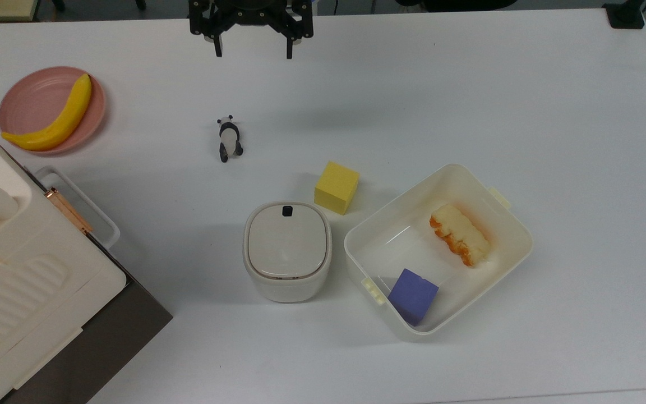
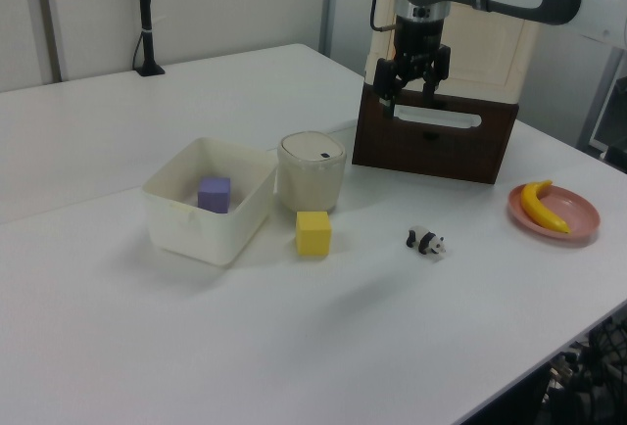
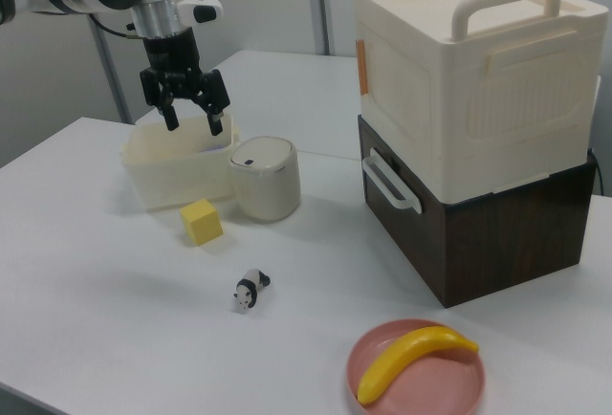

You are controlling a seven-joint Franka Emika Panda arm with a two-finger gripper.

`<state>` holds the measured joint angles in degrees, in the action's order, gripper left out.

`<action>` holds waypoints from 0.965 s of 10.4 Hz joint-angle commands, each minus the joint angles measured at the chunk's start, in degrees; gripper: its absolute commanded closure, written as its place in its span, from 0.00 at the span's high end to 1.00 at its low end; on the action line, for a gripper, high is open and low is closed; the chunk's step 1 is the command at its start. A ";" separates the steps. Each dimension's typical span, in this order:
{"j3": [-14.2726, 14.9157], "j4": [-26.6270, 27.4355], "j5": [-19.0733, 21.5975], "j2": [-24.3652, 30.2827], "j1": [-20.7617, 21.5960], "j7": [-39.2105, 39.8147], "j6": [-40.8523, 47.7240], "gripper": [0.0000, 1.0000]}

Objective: Slide the drawer open

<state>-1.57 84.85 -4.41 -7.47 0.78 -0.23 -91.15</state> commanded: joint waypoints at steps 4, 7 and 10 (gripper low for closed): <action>0.17 2.25 0.28 1.93 0.10 2.33 0.18 1.00; 0.17 2.25 -0.07 1.50 -0.94 11.97 0.09 1.00; 0.26 1.82 -0.68 -0.86 -4.19 22.18 -0.96 1.00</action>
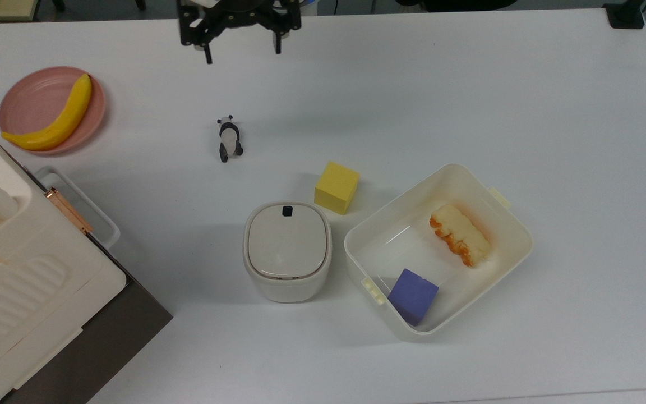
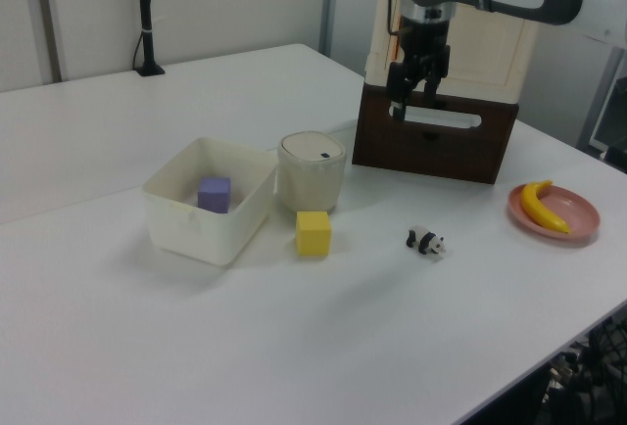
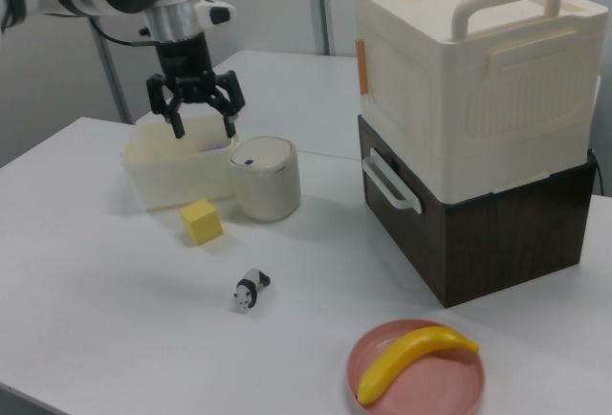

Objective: Slide the drawer open
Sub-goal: 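Move the gripper toward the brown drawer and lower it to the white handle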

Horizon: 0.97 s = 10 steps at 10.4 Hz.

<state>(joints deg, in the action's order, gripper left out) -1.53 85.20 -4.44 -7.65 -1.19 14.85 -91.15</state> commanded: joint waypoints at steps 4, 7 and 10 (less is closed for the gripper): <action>0.30 1.90 -1.01 -5.17 -7.93 19.66 -11.92 1.00; 0.21 1.99 -3.81 -8.51 -11.28 27.21 -19.66 1.00; 0.21 1.99 -3.91 -11.06 -12.78 32.61 -25.29 1.00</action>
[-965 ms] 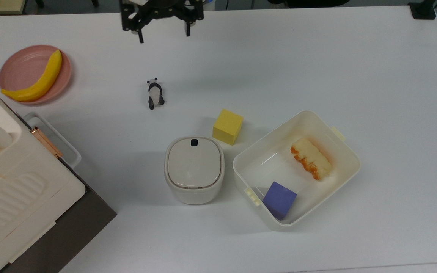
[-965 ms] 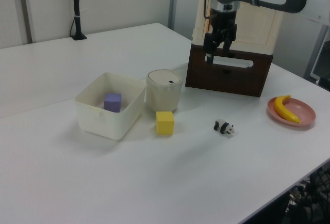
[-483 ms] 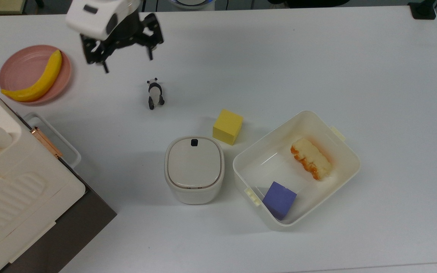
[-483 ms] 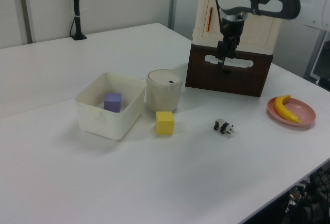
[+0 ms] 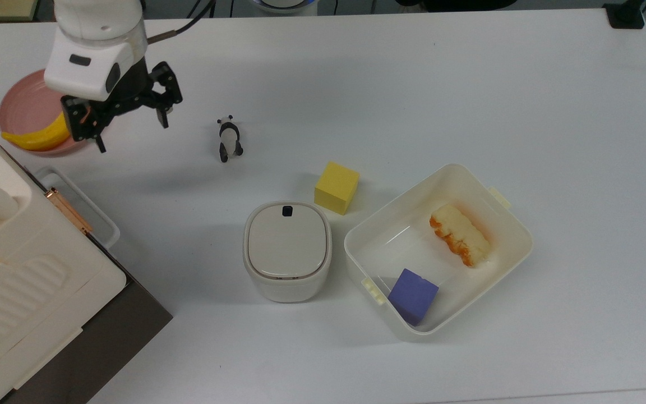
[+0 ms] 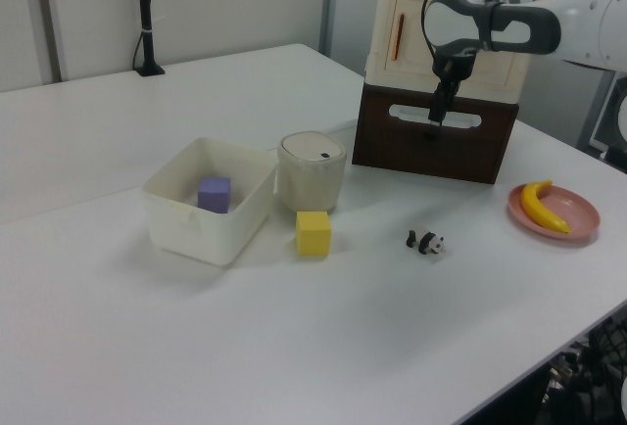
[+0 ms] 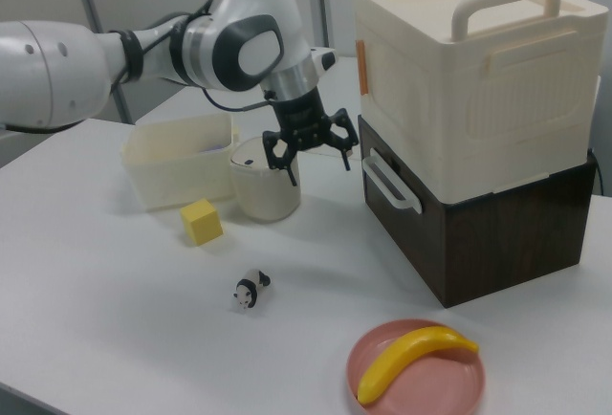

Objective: Slide the drawer open
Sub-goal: 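Move the gripper toward the brown drawer and lower it to the white handle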

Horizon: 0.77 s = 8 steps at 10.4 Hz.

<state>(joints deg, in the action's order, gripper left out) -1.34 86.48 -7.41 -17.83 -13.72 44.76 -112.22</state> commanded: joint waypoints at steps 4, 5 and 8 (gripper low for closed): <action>0.02 0.79 -1.11 -4.66 -0.96 2.52 -14.58 0.97; 0.02 0.79 -1.98 -5.28 -1.04 2.52 -16.17 0.90; 0.02 0.79 -5.59 -7.39 -1.31 2.52 -21.36 0.86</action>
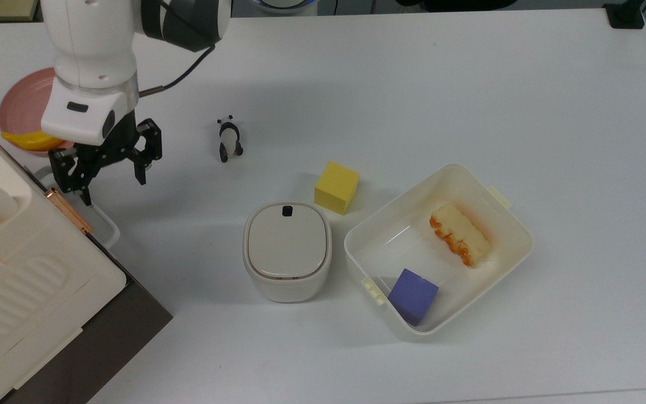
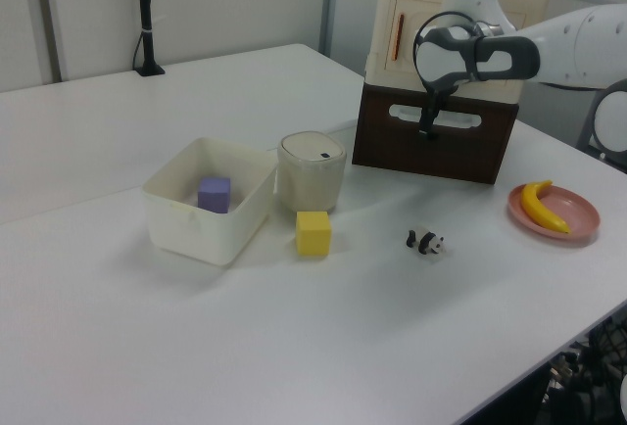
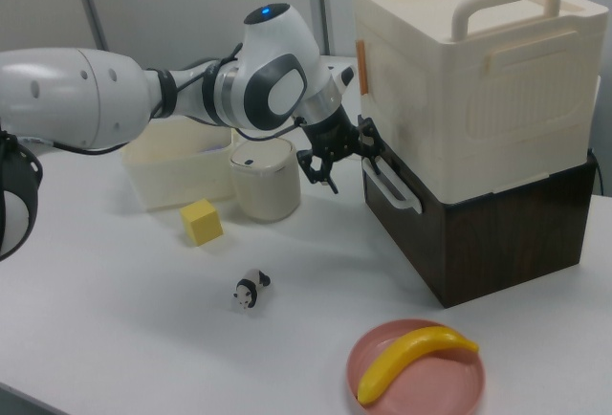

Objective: Slide the drawer open
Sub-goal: 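Move the gripper toward the brown drawer and lower it to the white handle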

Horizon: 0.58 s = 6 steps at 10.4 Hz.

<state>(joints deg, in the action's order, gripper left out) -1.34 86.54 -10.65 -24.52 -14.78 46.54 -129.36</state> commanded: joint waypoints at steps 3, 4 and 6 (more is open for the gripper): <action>0.03 0.73 -4.12 -1.58 -0.78 0.75 -5.55 0.67; 0.03 0.73 -4.12 -1.67 -0.78 0.75 -5.55 0.61; -0.06 0.38 -4.03 -1.75 -0.78 0.22 -5.55 0.55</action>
<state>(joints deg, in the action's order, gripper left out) -1.34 86.50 -13.84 -26.65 -15.51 46.56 -133.57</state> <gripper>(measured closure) 0.419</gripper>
